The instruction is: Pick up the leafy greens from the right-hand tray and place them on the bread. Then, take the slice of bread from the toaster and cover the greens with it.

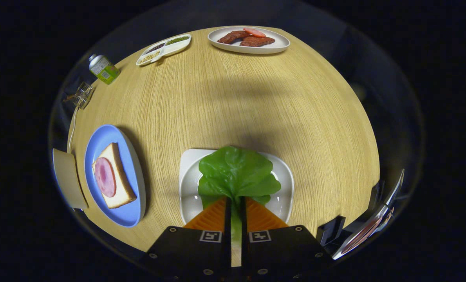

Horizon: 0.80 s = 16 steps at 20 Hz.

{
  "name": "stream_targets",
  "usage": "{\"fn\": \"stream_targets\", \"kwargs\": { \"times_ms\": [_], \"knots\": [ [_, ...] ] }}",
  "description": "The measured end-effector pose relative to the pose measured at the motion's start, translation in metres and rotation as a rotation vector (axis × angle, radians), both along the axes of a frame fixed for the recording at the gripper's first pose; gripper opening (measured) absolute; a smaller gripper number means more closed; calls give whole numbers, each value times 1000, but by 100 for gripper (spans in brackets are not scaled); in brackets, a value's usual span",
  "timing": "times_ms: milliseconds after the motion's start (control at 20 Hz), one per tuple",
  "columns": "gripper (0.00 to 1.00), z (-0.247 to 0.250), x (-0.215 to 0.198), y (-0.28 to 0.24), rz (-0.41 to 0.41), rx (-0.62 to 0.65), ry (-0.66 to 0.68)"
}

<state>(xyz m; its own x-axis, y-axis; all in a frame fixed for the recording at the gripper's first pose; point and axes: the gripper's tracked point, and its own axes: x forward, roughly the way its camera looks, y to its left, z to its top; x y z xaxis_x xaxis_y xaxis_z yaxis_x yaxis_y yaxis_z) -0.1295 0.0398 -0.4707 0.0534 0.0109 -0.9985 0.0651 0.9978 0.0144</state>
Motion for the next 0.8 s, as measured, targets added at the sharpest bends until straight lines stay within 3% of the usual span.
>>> {"fn": "stream_targets", "kwargs": {
  "times_ms": [250,600,800],
  "knots": [
    [3,8,-2,1,6,11,23],
    [3,37,0,17,-34,58,-45],
    [3,64,13,34,0,77,-108]
  ]
}}
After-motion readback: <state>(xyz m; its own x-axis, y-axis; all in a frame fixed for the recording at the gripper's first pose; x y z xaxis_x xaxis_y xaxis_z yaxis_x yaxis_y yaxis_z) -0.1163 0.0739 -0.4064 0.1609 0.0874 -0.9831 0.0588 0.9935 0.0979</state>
